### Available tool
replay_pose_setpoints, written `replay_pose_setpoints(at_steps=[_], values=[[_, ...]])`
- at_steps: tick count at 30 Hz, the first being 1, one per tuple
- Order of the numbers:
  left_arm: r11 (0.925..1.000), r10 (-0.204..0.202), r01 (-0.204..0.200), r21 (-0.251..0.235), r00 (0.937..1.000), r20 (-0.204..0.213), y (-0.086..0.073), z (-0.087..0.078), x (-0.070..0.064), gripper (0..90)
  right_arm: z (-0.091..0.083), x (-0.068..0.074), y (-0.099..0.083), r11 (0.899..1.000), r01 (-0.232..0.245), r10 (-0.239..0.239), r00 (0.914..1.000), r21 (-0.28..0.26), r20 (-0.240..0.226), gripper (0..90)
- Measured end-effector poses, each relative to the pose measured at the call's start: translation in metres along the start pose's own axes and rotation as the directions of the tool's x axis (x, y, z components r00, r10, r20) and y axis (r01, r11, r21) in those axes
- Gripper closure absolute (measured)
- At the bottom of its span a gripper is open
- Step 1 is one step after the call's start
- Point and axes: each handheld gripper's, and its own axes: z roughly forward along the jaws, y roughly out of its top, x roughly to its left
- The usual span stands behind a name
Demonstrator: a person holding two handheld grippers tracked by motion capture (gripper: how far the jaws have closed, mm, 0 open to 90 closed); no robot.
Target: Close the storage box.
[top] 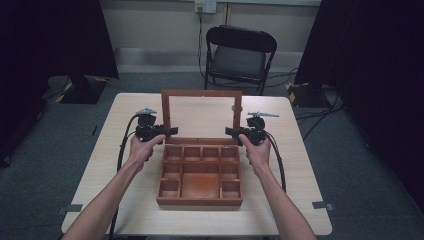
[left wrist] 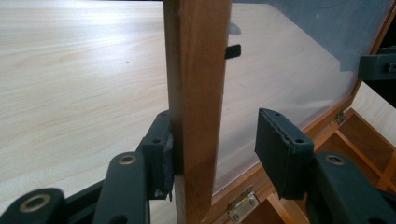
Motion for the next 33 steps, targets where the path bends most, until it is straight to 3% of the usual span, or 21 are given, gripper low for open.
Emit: replay_pose_setpoints(at_steps=[4,9,14,18,23,33], values=[[0.9999,0.010,-0.010,-0.006,0.9999,0.012,0.000,-0.004,-0.002,48.4,-0.005,0.000,0.000,0.999,-0.041,0.041,0.9986,-0.012,-0.033,43.6],[0.9997,0.023,-0.022,-0.011,0.9995,0.023,0.000,-0.008,-0.005,47.3,-0.011,0.003,0.001,1.000,-0.021,0.020,0.9988,-0.011,-0.045,42.2],[0.9995,0.011,-0.009,-0.030,0.9992,0.040,0.002,-0.016,-0.008,45.8,-0.016,0.005,0.002,1.000,-0.010,0.010,0.9981,-0.008,-0.061,40.4],[0.9987,0.048,-0.047,-0.020,0.9984,0.031,0.002,-0.019,-0.013,45.2,-0.021,0.009,0.001,1.000,-0.003,0.003,0.9975,-0.009,-0.070,38.5],[0.9972,0.067,-0.067,-0.033,0.9977,0.007,0.000,-0.023,-0.019,43.6,-0.025,0.012,0.000,1.000,0.012,-0.013,0.9974,-0.010,-0.071,38.0],[0.9963,0.052,-0.049,-0.070,0.9977,0.042,0.002,-0.037,-0.019,45.5,-0.035,0.013,-0.001,1.000,0.011,-0.013,0.9961,-0.022,-0.087,38.5]])
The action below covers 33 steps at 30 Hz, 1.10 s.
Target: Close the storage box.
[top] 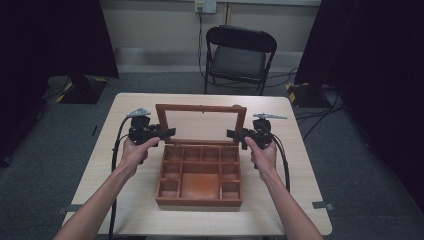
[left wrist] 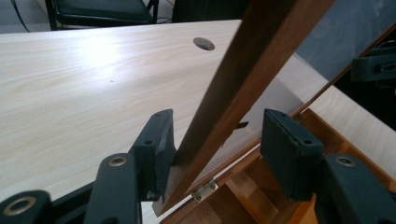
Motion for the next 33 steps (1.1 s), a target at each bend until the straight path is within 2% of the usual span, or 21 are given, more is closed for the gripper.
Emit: replay_pose_setpoints(at_steps=[2,3,11,16,19,21,24,27,29,33], values=[[1.0000,0.002,-0.002,-0.005,1.0000,-0.001,0.000,-0.003,-0.002,46.2,-0.004,0.002,0.000,1.000,0.001,-0.001,1.0000,-0.005,0.001,38.9],[0.9998,0.017,-0.017,0.007,0.9998,0.006,0.000,-0.004,-0.002,46.1,-0.005,0.002,0.000,1.000,0.004,-0.004,1.0000,-0.006,-0.003,38.6],[0.9998,0.016,-0.016,0.015,0.9998,0.009,-0.003,-0.009,-0.007,44.6,-0.011,0.007,-0.003,0.999,0.042,-0.042,0.9991,0.007,-0.001,37.5],[0.9997,0.020,-0.020,0.012,0.9998,0.009,-0.007,-0.012,-0.010,43.5,-0.015,0.010,-0.004,1.000,0.024,-0.024,0.9996,0.002,-0.012,32.1],[0.9996,0.022,-0.022,0.017,0.9997,0.008,-0.009,-0.013,-0.011,42.4,-0.016,0.013,-0.005,1.000,0.029,-0.029,0.9995,0.012,-0.014,28.3],[0.9995,0.022,-0.022,0.022,0.9998,0.004,-0.010,-0.014,-0.013,41.3,-0.018,0.015,-0.006,0.998,0.052,-0.052,0.9986,0.027,-0.010,26.6],[0.9974,0.055,-0.054,0.048,0.9984,-0.016,-0.011,-0.015,-0.016,37.8,-0.021,0.017,-0.007,0.998,0.048,-0.048,0.9988,0.034,-0.005,26.8],[0.9975,0.047,-0.046,0.054,0.9989,-0.010,-0.012,-0.015,-0.016,35.8,-0.023,0.018,-0.010,0.997,0.056,-0.057,0.9984,0.050,0.003,27.0],[0.9974,0.045,-0.045,0.056,0.9990,-0.006,-0.013,-0.016,-0.015,35.4,-0.023,0.019,-0.013,0.996,0.044,-0.045,0.9989,0.071,0.012,26.0],[0.9977,0.036,-0.036,0.057,0.9993,-0.001,-0.015,-0.016,-0.015,35.3,-0.026,0.022,-0.018,0.995,0.053,-0.053,0.9985,0.080,0.010,24.1]])
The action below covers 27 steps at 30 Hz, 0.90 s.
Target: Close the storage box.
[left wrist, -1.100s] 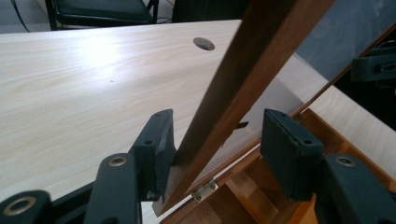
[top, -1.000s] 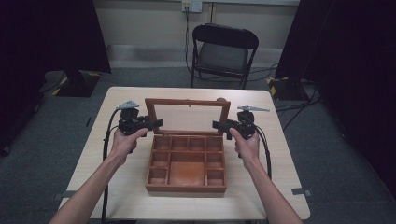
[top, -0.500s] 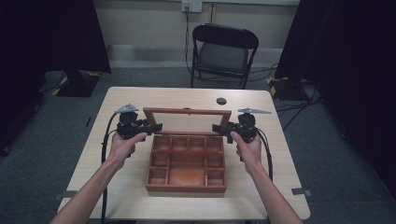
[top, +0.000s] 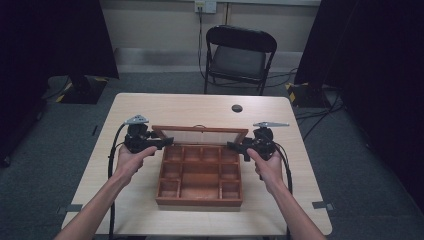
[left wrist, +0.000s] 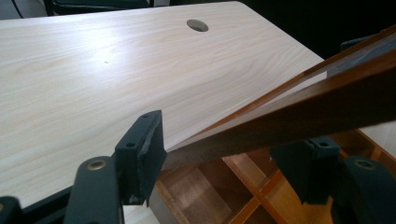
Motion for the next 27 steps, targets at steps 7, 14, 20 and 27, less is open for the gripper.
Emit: replay_pose_setpoints(at_steps=[7,14,20,27], values=[[0.9992,0.028,-0.028,0.028,0.9996,-0.001,-0.009,-0.004,-0.005,31.9,-0.003,0.006,-0.005,1.000,0.005,-0.005,1.0000,-0.001,0.004,23.1],[0.9998,0.013,-0.012,0.013,0.9998,-0.012,-0.020,-0.008,-0.010,32.8,-0.001,0.012,-0.012,1.000,0.019,-0.020,0.9993,0.025,0.031,18.3],[0.9998,-0.015,0.015,0.014,0.9999,0.007,-0.022,-0.006,-0.007,32.1,0.003,0.014,-0.016,0.999,0.014,-0.015,0.9991,0.031,0.041,14.1],[0.9998,0.001,-0.001,0.021,1.0000,0.003,-0.022,-0.006,-0.006,32.2,-0.001,0.013,-0.024,0.998,0.014,-0.015,0.9997,0.064,0.016,19.7]])
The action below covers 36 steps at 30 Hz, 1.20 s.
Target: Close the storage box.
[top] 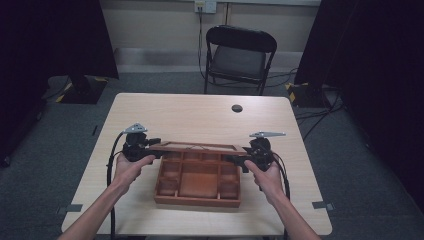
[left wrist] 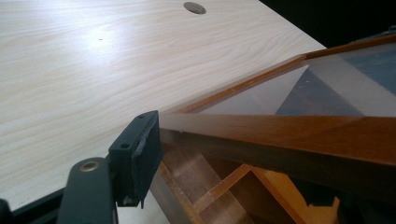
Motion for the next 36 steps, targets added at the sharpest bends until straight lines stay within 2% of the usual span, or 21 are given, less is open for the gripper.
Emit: replay_pose_setpoints(at_steps=[2,4,7,8,10,11,14,15,18,19,21,22,24,28,29,30,33,36], values=[[1.0000,0.007,-0.007,0.002,0.9999,0.007,-0.001,-0.001,-0.003,32.2,0.000,-0.007,-0.004,1.000,0.003,-0.003,1.0000,0.016,0.007,21.0],[0.9997,0.022,-0.022,0.004,0.9997,0.004,-0.001,-0.001,-0.003,31.4,0.001,-0.013,-0.006,0.999,-0.004,0.003,0.9990,0.035,0.044,23.4],[0.9999,0.014,-0.014,0.004,0.9998,0.012,-0.001,0.000,-0.001,30.2,0.002,-0.020,-0.006,0.999,-0.017,0.015,0.9986,0.039,0.051,25.4],[0.9999,0.015,-0.015,0.006,0.9998,0.010,-0.001,0.000,-0.001,30.1,0.002,-0.021,-0.006,0.999,-0.008,0.005,0.9985,0.054,0.054,26.2],[0.9997,0.023,-0.023,0.007,0.9997,0.007,-0.001,-0.001,-0.002,30.1,0.001,-0.023,-0.007,0.997,0.024,-0.031,0.9955,0.072,0.089,28.3],[0.9998,0.019,-0.019,0.002,0.9998,0.009,-0.001,-0.001,-0.003,30.1,0.001,-0.026,-0.007,0.997,0.026,-0.034,0.9940,0.079,0.104,28.2],[0.9997,0.023,-0.022,-0.002,0.9996,0.014,-0.001,-0.003,-0.004,30.1,-0.002,-0.038,-0.008,0.997,-0.004,-0.005,0.9917,0.072,0.129,29.7],[0.9998,0.022,-0.022,-0.004,0.9996,0.018,-0.002,-0.003,-0.005,30.1,-0.007,-0.046,-0.007,0.998,-0.029,0.022,0.9902,0.051,0.138,30.5],[0.9997,0.023,-0.022,-0.012,0.9996,0.016,-0.003,-0.005,-0.006,29.6,-0.013,-0.049,-0.003,0.999,-0.045,0.042,0.9916,0.028,0.123,32.2],[0.9996,0.023,-0.023,-0.014,0.9997,0.012,-0.004,-0.006,-0.007,28.8,-0.014,-0.048,0.000,0.999,-0.030,0.026,0.9931,0.037,0.114,36.2],[0.9994,0.029,-0.029,-0.020,0.9996,0.007,-0.006,-0.008,-0.009,28.3,-0.019,-0.044,0.006,1.000,0.013,-0.015,0.9953,0.025,0.095,37.2],[0.9990,0.042,-0.042,-0.016,0.9991,0.001,-0.006,-0.009,-0.009,28.2,-0.021,-0.042,0.009,1.000,0.016,-0.018,0.9963,0.021,0.084,38.1],[0.9989,0.042,-0.042,-0.020,0.9991,-0.001,-0.007,-0.012,-0.010,27.5,-0.026,-0.037,0.016,0.999,0.037,-0.037,0.9973,0.002,0.063,41.1],[0.9990,0.039,-0.039,-0.021,0.9992,0.000,-0.008,-0.017,-0.013,26.6,-0.033,-0.027,0.028,0.996,0.085,-0.085,0.9945,-0.003,0.061,45.8],[0.9990,0.039,-0.039,-0.021,0.9992,0.000,-0.008,-0.017,-0.013,26.3,-0.033,-0.027,0.028,0.996,0.085,-0.085,0.9945,-0.003,0.061,45.8],[0.9987,0.046,-0.046,-0.021,0.9989,0.006,-0.009,-0.018,-0.014,26.0,-0.034,-0.020,0.032,0.995,0.095,-0.095,0.9951,0.000,0.026,46.0],[0.9984,0.054,-0.054,-0.016,0.9985,0.007,-0.011,-0.019,-0.015,25.4,-0.034,-0.007,0.037,0.993,0.119,-0.118,0.9927,0.009,-0.024,45.9],[0.9983,0.058,-0.057,-0.010,0.9981,0.022,-0.014,-0.018,-0.017,25.8,-0.039,0.009,0.048,0.986,0.165,-0.165,0.9836,-0.004,-0.073,46.3]])
